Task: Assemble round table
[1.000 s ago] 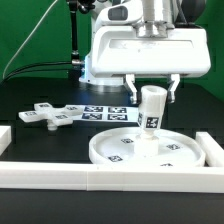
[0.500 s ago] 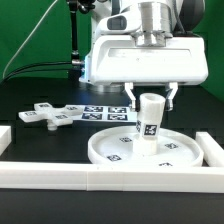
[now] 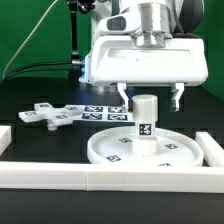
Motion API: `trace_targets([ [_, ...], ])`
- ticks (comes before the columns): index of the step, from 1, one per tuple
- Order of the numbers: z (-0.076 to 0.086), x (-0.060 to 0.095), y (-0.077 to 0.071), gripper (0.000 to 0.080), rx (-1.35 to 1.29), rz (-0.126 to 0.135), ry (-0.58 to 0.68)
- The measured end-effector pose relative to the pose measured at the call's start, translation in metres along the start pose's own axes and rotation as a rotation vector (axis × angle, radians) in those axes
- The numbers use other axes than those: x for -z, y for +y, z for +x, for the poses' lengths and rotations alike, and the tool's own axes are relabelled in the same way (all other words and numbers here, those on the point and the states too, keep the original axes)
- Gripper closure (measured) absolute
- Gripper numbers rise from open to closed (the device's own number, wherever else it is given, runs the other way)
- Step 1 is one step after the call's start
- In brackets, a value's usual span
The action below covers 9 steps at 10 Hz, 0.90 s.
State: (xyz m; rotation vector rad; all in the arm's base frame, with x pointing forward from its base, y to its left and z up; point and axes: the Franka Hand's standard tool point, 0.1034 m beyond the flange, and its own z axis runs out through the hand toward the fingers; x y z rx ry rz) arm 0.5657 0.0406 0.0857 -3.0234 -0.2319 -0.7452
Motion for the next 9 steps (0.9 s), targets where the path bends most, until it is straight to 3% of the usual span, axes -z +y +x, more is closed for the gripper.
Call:
trace_targets([
  [4,0.02,0.023,0.005,0.0151,0.02,0.002,-0.019],
  [9,0.014,0.019,0.003,0.0151,0.021,0.011,-0.054],
])
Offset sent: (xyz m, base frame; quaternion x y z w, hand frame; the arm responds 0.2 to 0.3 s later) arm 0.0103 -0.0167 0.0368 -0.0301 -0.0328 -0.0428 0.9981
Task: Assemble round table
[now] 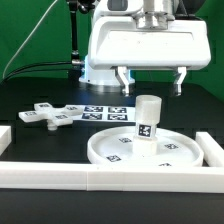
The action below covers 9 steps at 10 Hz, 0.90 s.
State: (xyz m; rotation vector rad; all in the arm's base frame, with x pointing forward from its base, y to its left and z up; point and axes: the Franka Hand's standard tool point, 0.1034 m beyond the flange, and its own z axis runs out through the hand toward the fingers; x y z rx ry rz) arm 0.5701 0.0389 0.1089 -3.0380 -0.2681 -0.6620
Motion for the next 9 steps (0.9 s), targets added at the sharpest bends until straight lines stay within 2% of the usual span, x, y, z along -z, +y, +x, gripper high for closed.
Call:
trace_targets([
  [1,-0.001,-0.003,0.004,0.0151,0.011,-0.004,-0.003],
  [2,-0.009,-0.007,0.002,0.0151,0.01,0.012,-0.068],
  [3,-0.012,-0.009,-0.001,0.0151,0.01,0.034,-0.147],
  [7,-0.02,-0.01,-0.004,0.0151,0.005,0.091,-0.375],
  [9,-0.013,-0.012,0.0,0.0151,0.006,0.086,-0.356],
])
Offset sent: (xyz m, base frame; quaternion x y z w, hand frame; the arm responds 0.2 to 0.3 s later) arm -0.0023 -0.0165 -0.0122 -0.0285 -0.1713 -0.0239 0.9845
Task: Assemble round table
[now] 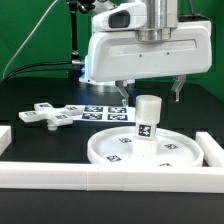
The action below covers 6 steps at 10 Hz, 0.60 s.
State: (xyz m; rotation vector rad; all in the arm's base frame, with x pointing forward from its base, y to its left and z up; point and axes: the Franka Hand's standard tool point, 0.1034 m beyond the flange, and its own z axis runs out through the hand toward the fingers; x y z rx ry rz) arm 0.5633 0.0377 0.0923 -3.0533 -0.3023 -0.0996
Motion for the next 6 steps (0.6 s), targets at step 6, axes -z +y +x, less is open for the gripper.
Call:
trace_targets([
  [6,0.0029,0.0,0.0069,0.0373,0.085,-0.009,0.025],
])
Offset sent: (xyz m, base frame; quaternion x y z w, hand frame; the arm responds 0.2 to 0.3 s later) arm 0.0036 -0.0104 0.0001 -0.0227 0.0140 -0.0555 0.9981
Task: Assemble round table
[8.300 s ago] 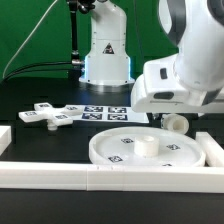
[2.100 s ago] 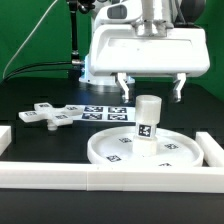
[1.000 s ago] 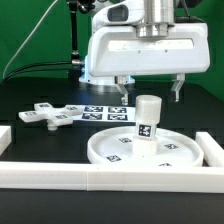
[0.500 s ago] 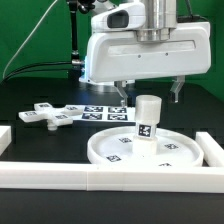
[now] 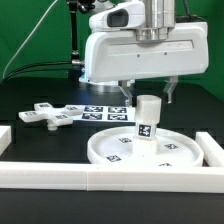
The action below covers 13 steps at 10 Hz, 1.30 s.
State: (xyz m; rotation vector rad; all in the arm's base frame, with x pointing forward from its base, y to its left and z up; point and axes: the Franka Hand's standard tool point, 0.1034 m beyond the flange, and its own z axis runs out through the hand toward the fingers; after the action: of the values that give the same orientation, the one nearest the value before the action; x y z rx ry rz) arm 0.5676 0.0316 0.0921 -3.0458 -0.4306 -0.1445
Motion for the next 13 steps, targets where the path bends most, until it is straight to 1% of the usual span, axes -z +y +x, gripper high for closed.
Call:
trace_targets([
  [1,0.0002,0.0,-0.0003,0.0397,-0.001,0.0,0.0],
  [4,0.0002,0.0,-0.0005,0.0397,-0.01,0.001,0.0],
  [5,0.0002,0.0,-0.0017,0.0397,-0.096,0.007,0.001],
  [6,0.0002,-0.0001,-0.0028,0.0397,-0.234,0.016,0.001],
  [10,-0.0016,-0.001,0.0002,0.0396,-0.687,0.018,-0.001],
  [13,-0.0044,-0.0014,0.0006,0.0396,-1.043,0.033,-0.008],
])
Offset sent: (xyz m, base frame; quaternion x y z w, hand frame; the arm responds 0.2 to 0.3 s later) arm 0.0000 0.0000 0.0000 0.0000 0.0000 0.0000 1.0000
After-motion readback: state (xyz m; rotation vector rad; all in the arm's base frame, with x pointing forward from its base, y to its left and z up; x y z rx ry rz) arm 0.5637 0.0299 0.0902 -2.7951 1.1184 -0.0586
